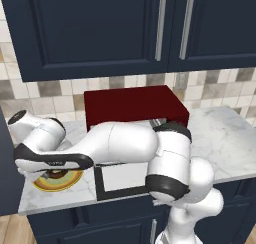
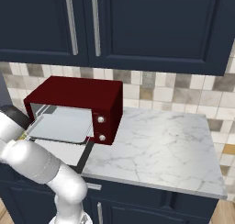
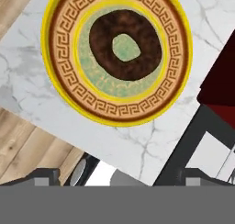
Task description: Pick up the bagel from the plate, place it on the toaster oven rack, close the door, and set the timer.
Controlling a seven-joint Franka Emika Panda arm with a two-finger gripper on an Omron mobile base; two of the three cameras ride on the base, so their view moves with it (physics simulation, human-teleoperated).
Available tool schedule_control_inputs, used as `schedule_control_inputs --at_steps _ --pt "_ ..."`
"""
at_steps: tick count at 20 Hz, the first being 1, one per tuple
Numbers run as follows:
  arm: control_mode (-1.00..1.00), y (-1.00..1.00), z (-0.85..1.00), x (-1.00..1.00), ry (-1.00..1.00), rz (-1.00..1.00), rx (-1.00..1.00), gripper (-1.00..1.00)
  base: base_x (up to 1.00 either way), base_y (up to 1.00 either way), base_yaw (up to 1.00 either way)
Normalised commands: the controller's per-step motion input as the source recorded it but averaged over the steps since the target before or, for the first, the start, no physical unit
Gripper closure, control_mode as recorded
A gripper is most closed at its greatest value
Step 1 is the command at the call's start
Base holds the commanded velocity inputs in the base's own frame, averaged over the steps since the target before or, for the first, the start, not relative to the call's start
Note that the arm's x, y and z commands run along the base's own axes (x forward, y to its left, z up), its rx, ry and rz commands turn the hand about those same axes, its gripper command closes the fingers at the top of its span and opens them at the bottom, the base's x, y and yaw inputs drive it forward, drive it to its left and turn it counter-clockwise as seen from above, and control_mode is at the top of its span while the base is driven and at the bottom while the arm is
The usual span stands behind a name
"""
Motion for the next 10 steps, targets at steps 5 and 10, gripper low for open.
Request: schedule_control_inputs --at_steps 5,10 --pt "-1.0 0.15 -0.15 0.42 0.0 -0.09 0.0 -1.0 0.0 0.0 0.0" --pt "-1.0 0.11 -0.44 0.12 0.0 -0.01 0.0 -1.0 0.0 0.0 0.0"
